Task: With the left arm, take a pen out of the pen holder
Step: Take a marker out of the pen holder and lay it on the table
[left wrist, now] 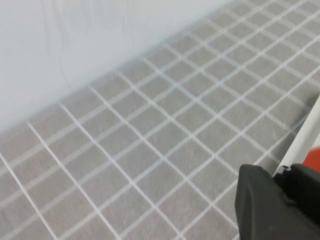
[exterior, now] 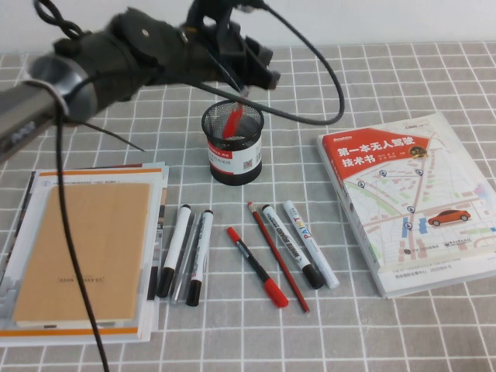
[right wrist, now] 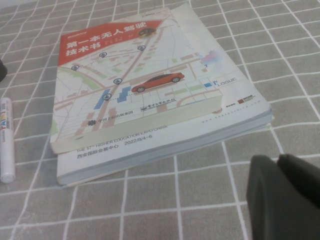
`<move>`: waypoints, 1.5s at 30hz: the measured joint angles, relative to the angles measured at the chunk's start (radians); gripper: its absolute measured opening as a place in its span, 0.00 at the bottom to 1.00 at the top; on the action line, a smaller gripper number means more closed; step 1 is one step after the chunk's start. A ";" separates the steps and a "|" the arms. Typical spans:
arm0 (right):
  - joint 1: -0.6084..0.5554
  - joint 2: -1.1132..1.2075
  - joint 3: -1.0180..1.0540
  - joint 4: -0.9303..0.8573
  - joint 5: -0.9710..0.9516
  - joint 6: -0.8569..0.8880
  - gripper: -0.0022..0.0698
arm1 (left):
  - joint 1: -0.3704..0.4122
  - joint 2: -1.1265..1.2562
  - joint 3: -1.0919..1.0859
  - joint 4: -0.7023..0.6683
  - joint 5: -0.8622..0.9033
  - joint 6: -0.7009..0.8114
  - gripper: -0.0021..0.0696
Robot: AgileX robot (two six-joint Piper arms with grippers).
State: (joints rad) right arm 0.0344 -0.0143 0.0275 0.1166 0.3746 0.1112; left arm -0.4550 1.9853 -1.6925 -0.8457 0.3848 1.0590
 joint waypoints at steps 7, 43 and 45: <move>0.000 0.000 0.000 0.000 0.000 0.000 0.01 | 0.000 -0.170 0.000 0.147 0.124 -0.151 0.12; 0.000 0.000 0.000 0.000 0.000 0.000 0.01 | 0.000 -0.608 0.897 0.029 -0.109 -0.417 0.12; 0.000 0.000 0.000 0.000 0.000 0.000 0.01 | 0.000 -0.554 0.897 -0.069 -0.124 -0.340 0.12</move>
State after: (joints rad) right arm 0.0344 -0.0143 0.0275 0.1166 0.3746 0.1112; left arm -0.4550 1.4312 -0.7957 -0.9143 0.2607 0.7191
